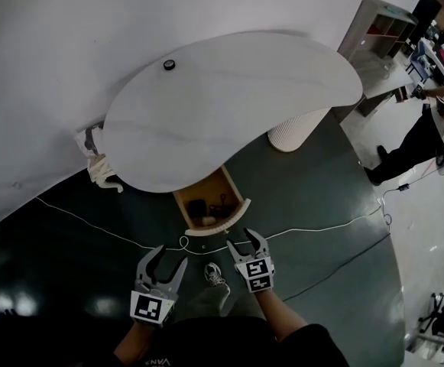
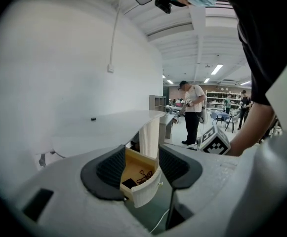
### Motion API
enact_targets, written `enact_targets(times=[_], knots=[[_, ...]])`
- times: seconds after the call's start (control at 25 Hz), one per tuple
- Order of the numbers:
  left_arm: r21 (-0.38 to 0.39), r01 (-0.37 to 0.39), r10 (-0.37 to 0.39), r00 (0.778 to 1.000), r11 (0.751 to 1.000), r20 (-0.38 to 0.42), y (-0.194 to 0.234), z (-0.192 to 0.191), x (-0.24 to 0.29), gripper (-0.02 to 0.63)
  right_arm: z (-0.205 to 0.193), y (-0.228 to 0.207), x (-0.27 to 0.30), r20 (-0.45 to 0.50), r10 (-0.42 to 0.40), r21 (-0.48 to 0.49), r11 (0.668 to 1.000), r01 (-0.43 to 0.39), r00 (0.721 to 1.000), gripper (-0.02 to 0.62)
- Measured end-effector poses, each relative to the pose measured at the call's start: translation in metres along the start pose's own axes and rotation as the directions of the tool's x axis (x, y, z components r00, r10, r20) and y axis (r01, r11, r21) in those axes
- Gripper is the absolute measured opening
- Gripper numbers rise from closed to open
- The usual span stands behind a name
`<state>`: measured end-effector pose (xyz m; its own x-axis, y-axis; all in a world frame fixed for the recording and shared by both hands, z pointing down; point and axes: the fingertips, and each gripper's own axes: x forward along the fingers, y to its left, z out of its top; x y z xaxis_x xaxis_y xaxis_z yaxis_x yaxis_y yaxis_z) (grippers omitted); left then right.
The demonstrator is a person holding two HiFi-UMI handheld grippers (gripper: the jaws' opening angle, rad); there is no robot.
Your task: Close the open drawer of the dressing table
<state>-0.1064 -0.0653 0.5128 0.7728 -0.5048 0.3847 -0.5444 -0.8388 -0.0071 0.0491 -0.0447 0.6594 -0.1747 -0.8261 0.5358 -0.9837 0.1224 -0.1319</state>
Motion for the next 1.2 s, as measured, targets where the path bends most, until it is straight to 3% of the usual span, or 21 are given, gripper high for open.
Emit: enact_targets(times=[0.44, 0.68, 1.2], knots=[[0.002, 0.076, -0.076, 0.997, 0.997, -0.032, 0.001, -0.021, 0.014, 0.206, -0.027, -0.001, 0.031, -0.066, -0.034, -0.016, 0.999, 0.033, 0.997, 0.245], [0.021, 0.051, -0.050, 0.997, 0.998, -0.052, 0.001, -0.023, 0.022, 0.206, -0.033, -0.012, 0.039, -0.074, 0.001, -0.032, 0.999, -0.003, 0.997, 0.245], [-0.027, 0.024, -0.025, 0.998, 0.999, -0.054, 0.012, -0.028, 0.056, 0.206, -0.026, -0.020, 0.056, -0.070, 0.076, -0.058, 0.995, -0.080, 0.995, 0.261]])
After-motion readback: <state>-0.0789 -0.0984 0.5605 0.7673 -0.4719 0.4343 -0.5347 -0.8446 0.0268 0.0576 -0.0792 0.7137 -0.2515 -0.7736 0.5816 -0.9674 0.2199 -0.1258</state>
